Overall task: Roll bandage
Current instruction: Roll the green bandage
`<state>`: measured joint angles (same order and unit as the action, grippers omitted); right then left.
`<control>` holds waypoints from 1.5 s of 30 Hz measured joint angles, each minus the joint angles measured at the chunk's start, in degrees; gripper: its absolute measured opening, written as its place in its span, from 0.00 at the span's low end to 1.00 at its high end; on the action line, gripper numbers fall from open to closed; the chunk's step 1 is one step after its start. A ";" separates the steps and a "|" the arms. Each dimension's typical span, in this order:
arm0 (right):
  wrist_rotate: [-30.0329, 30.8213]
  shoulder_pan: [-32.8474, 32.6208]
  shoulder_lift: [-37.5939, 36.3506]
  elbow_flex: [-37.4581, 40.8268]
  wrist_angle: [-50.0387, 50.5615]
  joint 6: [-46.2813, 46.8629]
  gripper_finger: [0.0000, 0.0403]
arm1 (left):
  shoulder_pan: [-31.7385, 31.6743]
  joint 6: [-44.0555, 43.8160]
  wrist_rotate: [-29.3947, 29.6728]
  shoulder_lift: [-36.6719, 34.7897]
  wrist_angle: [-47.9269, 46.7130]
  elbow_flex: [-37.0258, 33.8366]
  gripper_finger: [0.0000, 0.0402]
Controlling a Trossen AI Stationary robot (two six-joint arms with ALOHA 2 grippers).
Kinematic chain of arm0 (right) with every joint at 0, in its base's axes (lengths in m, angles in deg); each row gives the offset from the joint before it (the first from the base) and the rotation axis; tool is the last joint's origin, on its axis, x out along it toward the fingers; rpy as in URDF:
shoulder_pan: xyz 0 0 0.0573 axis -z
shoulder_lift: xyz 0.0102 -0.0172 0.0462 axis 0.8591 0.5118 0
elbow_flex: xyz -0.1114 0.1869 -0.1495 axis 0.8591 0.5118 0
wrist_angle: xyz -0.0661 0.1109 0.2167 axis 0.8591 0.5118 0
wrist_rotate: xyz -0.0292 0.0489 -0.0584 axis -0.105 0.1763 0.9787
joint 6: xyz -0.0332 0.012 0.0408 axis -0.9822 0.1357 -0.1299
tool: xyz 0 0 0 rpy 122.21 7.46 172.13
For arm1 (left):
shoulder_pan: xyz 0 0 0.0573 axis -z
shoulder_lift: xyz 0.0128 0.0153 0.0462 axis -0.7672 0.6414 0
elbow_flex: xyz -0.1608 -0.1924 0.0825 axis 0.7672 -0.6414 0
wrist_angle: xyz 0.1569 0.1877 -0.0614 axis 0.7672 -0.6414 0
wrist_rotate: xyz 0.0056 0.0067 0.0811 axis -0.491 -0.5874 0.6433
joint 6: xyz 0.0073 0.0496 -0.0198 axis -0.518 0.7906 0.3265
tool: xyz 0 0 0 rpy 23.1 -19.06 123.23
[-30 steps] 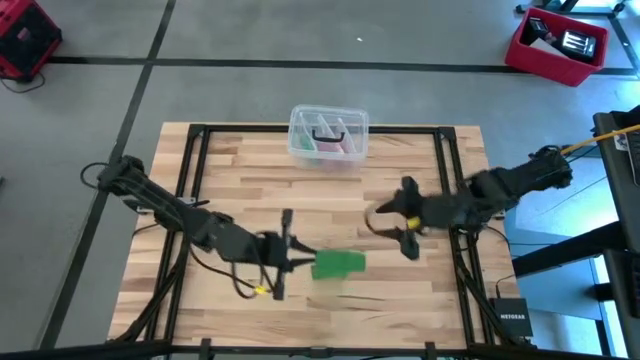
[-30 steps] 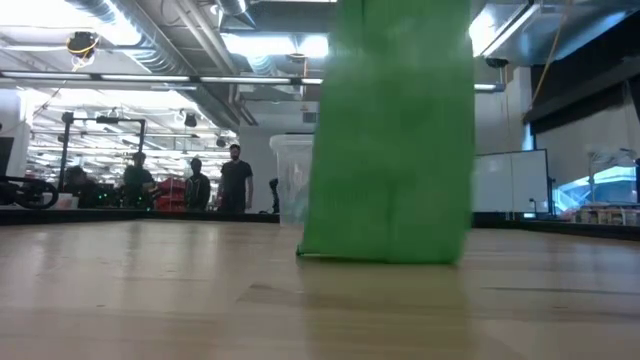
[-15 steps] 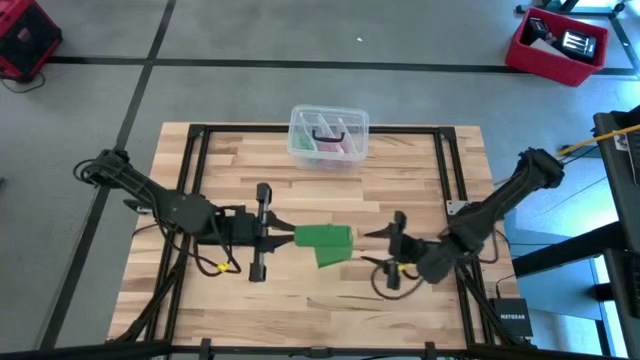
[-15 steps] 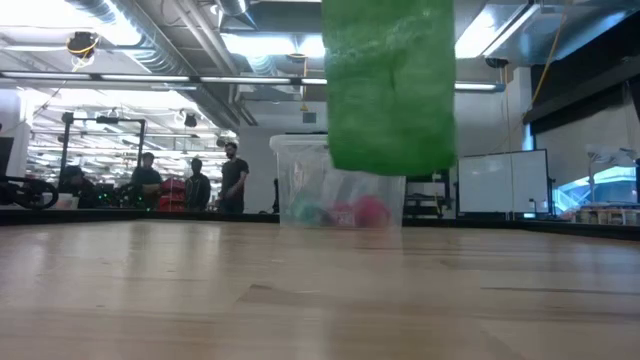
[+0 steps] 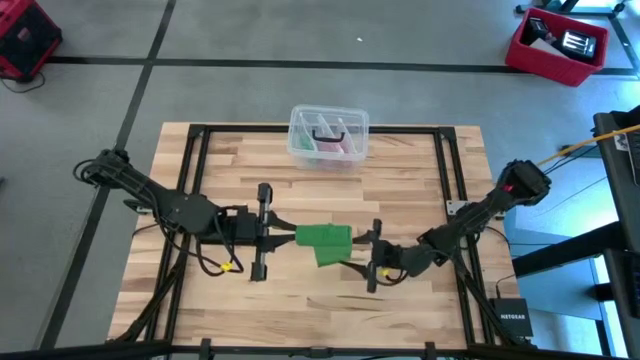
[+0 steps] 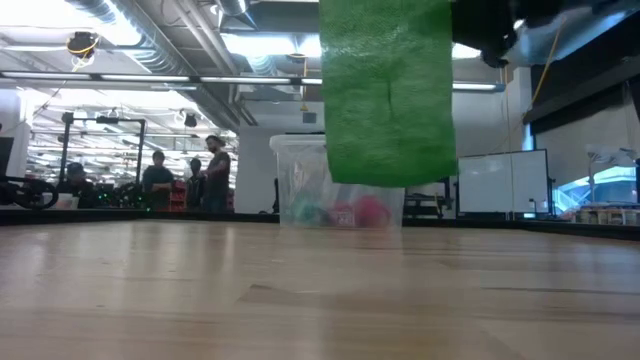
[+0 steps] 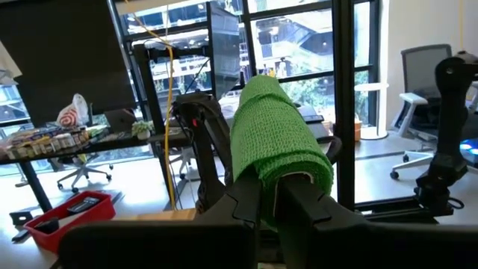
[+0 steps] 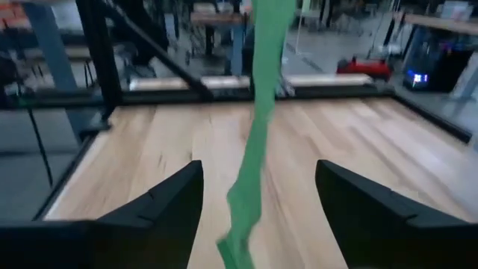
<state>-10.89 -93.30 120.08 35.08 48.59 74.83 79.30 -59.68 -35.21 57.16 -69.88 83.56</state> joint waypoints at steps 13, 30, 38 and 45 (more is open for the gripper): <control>-8.96 4.95 6.07 -0.11 -15.82 -9.07 0.25 | -0.11 -0.85 -0.01 0.00 -0.02 0.00 0.04; -4.33 -2.50 6.03 -0.91 -12.48 -12.78 0.01 | -3.87 -2.02 0.68 -5.81 0.56 -0.09 0.04; -4.91 -3.56 5.98 -7.29 -2.00 -12.53 0.01 | -8.70 -0.35 1.36 -5.51 -1.70 -0.09 0.04; -2.06 -3.34 5.98 -9.85 3.36 -6.40 0.05 | -7.74 -0.44 -0.63 -5.49 -4.19 -0.09 0.04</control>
<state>-12.95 -96.65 126.06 25.22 51.95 68.43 71.55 -60.12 -35.84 51.68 -74.06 83.47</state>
